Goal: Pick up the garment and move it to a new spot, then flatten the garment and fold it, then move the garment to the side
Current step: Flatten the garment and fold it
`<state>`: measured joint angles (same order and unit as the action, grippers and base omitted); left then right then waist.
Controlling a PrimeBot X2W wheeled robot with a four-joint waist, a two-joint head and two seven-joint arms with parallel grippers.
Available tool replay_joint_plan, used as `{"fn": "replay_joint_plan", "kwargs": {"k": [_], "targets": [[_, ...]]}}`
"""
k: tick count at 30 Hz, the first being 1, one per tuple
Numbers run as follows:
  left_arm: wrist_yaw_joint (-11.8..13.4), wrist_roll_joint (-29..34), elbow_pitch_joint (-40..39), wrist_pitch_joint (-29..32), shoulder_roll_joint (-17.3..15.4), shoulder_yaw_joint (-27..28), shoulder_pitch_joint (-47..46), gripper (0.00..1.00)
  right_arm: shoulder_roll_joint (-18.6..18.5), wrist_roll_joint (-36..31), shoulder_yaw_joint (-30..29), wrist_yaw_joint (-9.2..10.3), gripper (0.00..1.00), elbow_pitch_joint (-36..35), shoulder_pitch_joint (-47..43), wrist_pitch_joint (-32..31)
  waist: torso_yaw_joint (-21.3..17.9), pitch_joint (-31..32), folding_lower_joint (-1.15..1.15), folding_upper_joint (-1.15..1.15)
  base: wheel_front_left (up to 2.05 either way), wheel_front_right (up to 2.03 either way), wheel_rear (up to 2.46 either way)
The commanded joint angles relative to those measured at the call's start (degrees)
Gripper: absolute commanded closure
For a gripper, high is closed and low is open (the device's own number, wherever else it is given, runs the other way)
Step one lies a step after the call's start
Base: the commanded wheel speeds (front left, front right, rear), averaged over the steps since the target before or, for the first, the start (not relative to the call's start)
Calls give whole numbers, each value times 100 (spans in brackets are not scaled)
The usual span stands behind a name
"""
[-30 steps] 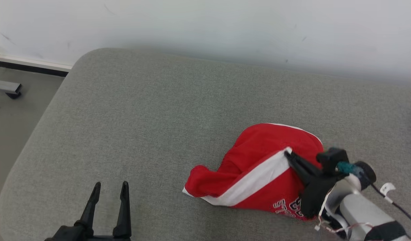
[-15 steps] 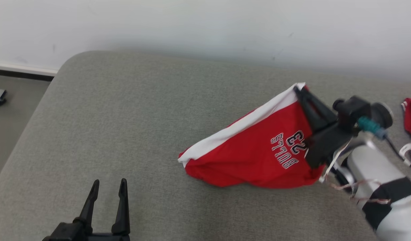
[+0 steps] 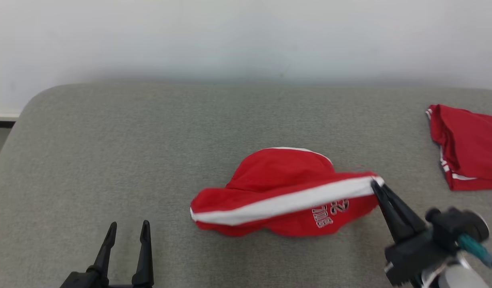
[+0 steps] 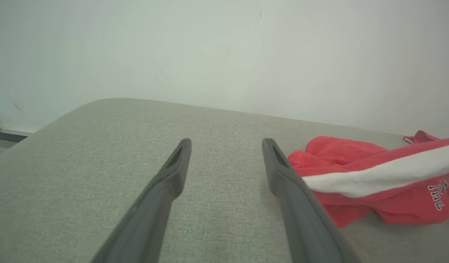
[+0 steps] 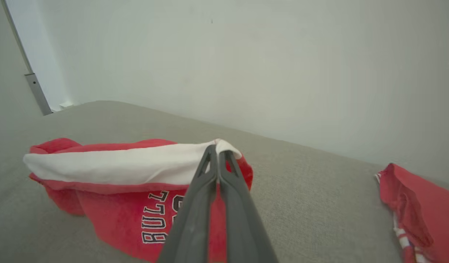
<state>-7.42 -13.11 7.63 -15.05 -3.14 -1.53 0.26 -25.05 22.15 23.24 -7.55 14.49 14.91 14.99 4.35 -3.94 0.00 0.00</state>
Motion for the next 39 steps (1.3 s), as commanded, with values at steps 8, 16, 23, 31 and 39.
{"fn": "replay_joint_plan", "kwargs": {"k": [8,16,23,31,39], "targets": [[-6,16,32,-16,-69,-62,48,0,428,-41,-937,16,100,-358,-1447,22,-234,49,0,0,0,0,0],[-6,-29,53,-16,-84,-60,77,0,757,-128,-1340,16,0,-282,-1866,23,-202,66,0,0,0,0,0],[-6,-10,53,-16,-118,-13,69,0,981,-321,-1689,16,0,-661,-1906,22,-220,76,0,0,0,0,0],[-6,10,-64,-16,-198,37,43,0,1215,-474,-1996,16,0,-1064,-1903,23,-247,109,0,0,0,0,0],[-6,55,-322,-16,-247,123,171,0,1491,-620,-2151,16,0,-1273,-2074,15,-284,144,0,0,0,0,0]]}}
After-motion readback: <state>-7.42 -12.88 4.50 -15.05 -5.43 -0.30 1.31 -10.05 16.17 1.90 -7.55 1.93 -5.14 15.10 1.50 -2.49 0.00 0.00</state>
